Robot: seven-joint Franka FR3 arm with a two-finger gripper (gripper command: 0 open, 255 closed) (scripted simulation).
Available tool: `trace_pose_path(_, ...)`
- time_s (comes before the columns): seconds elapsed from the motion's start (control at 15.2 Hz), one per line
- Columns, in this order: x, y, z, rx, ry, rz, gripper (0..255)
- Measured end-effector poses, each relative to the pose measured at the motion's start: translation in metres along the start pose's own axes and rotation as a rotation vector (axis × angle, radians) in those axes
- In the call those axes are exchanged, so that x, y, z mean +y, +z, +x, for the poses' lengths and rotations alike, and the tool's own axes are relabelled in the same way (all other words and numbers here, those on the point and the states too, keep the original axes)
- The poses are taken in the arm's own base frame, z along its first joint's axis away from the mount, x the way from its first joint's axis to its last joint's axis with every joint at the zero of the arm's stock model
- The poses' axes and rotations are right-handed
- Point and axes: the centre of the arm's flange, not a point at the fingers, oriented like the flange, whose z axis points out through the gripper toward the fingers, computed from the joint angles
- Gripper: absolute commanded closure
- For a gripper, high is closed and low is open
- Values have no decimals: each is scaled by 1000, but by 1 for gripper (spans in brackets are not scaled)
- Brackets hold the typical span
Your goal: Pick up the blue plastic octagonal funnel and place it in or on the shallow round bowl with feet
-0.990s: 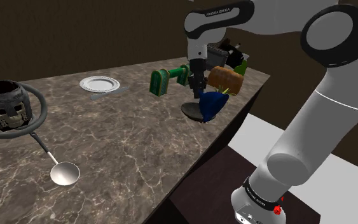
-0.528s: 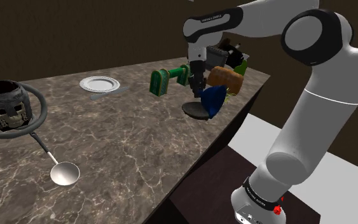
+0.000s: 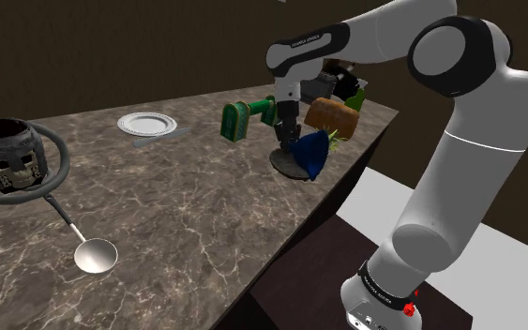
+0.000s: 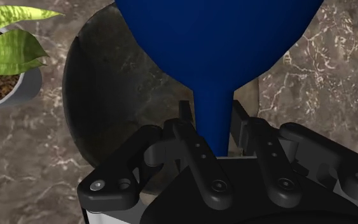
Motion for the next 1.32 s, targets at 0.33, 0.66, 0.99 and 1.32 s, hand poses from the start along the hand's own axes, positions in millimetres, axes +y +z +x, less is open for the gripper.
trace_pose_path(0.33,2,4,1,1,0,0,255)
trace_pose_path(0.66,2,4,2,1,0,0,0)
trace_pose_path(0.99,2,-14,3,2,0,0,0)
trace_pose_path(1.32,2,-45,2,2,0,0,0)
